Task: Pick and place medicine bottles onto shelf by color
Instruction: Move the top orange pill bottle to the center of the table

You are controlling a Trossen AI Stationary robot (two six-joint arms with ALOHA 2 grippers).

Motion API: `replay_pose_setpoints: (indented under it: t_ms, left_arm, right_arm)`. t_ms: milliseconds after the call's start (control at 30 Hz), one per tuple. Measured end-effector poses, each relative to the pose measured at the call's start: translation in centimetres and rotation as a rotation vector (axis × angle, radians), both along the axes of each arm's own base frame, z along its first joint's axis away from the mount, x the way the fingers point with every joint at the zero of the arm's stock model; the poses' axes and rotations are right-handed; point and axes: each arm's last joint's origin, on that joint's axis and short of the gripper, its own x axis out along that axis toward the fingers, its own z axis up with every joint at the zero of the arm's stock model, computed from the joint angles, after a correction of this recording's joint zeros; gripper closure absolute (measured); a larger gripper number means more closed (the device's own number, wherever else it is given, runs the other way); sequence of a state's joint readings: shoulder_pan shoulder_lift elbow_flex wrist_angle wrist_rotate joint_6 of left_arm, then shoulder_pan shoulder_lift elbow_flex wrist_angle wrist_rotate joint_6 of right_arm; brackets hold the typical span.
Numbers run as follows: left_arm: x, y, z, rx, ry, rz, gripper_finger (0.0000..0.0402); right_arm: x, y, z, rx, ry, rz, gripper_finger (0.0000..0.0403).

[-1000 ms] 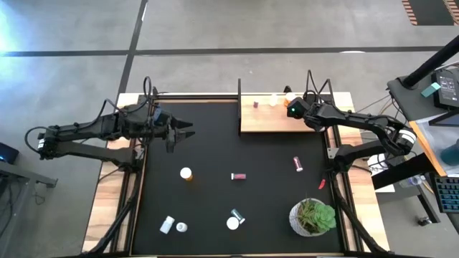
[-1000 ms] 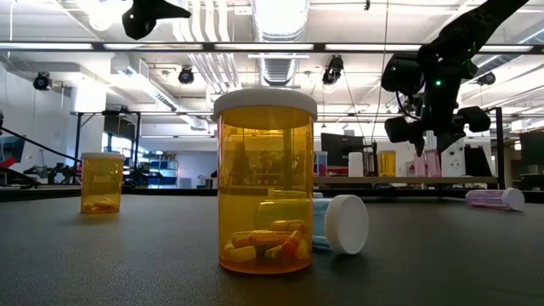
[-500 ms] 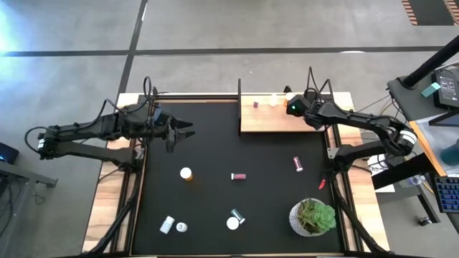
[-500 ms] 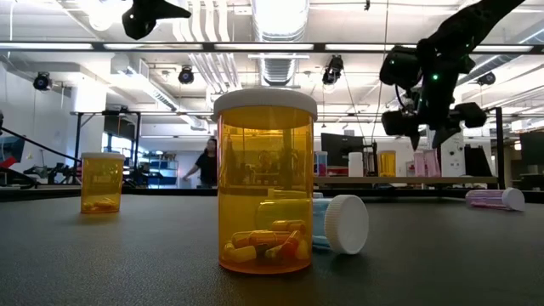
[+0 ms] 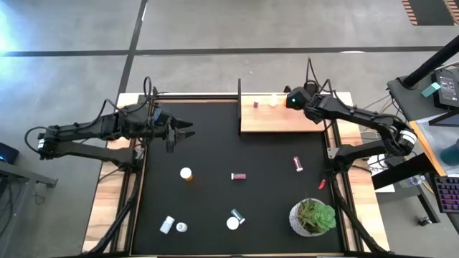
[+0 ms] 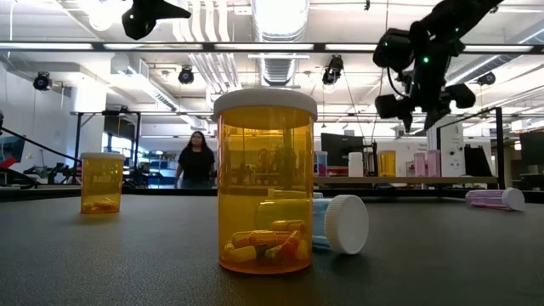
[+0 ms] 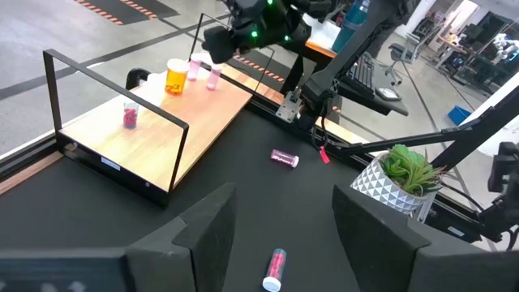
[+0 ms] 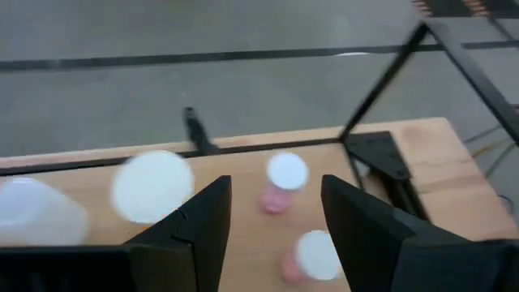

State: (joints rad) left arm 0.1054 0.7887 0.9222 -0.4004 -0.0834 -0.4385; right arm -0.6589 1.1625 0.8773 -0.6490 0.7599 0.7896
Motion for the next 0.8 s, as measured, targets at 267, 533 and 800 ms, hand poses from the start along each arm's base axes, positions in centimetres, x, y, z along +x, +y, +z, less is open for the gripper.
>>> replay_pose_setpoints:
  t_ms: [267,533,800]
  left_arm:
    - [0.0,0.0,0.0,0.0,0.0,0.0,0.0212]
    - [0.0,0.0,0.0,0.0,0.001,-0.001,0.0212]
    - [0.0,0.0,0.0,-0.001,0.001,-0.001,0.0212]
  right_arm:
    - [2.5,0.5,3.9,0.076,-0.092,0.316,0.022]
    - [4.7,4.8,6.1,0.191,-0.117,0.551,0.022]
    - [5.5,11.7,4.8,0.416,-0.136,0.605,0.022]
